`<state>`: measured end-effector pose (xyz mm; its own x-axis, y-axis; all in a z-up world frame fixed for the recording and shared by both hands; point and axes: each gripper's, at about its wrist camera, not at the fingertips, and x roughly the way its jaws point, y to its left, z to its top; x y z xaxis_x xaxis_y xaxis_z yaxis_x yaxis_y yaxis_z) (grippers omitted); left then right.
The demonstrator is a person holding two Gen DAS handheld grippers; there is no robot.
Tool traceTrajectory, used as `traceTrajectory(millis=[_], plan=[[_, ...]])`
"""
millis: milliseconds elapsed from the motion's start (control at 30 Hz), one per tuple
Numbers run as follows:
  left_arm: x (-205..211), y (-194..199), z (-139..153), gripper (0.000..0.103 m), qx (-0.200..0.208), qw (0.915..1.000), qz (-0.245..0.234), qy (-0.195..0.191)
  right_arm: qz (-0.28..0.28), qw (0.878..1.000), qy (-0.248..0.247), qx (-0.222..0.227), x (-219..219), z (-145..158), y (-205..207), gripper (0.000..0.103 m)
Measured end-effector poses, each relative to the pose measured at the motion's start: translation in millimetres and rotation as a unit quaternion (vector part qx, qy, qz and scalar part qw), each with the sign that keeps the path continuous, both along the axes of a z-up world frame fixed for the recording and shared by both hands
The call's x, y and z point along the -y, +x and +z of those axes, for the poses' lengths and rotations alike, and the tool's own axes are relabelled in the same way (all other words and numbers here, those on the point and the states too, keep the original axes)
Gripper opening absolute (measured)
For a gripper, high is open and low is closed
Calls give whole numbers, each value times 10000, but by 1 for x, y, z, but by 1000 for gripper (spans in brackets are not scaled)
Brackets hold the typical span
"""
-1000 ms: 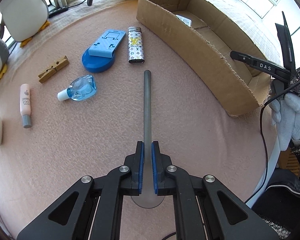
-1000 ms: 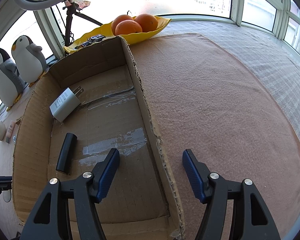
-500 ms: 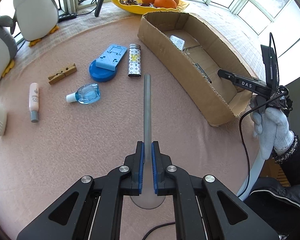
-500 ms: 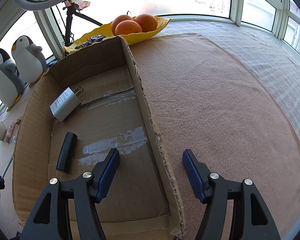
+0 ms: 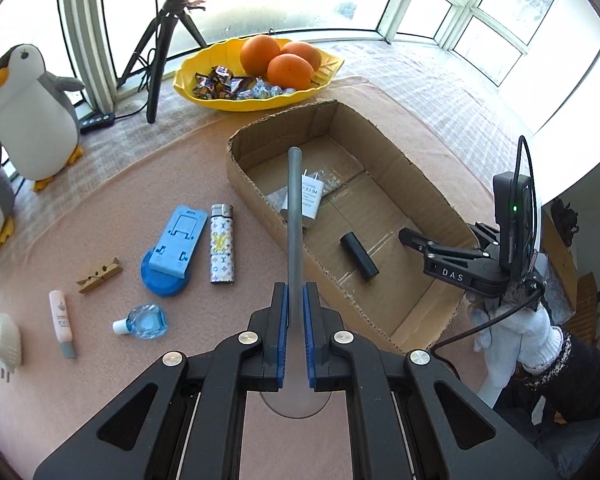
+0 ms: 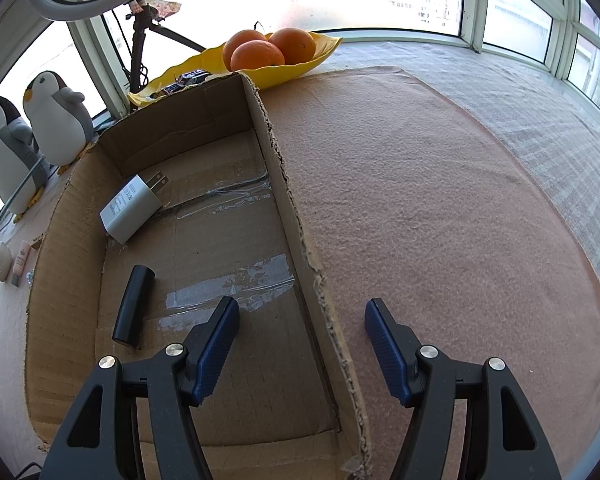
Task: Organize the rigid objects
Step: 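Carry the metal spoon with the left gripper into the box and release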
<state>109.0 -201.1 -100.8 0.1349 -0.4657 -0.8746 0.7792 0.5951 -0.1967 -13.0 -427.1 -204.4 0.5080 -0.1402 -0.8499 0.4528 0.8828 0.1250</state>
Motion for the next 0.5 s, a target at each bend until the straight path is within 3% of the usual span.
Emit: traceTrajectory(millis=[300,500], plan=[[76,6,-15,6,-49,9998,-143,-109,-12,10000,21,7,0,0,1,62],[100,8,-36,6,-155,9998,-113,28,-12,10000,36,15,-1,0,2,63]])
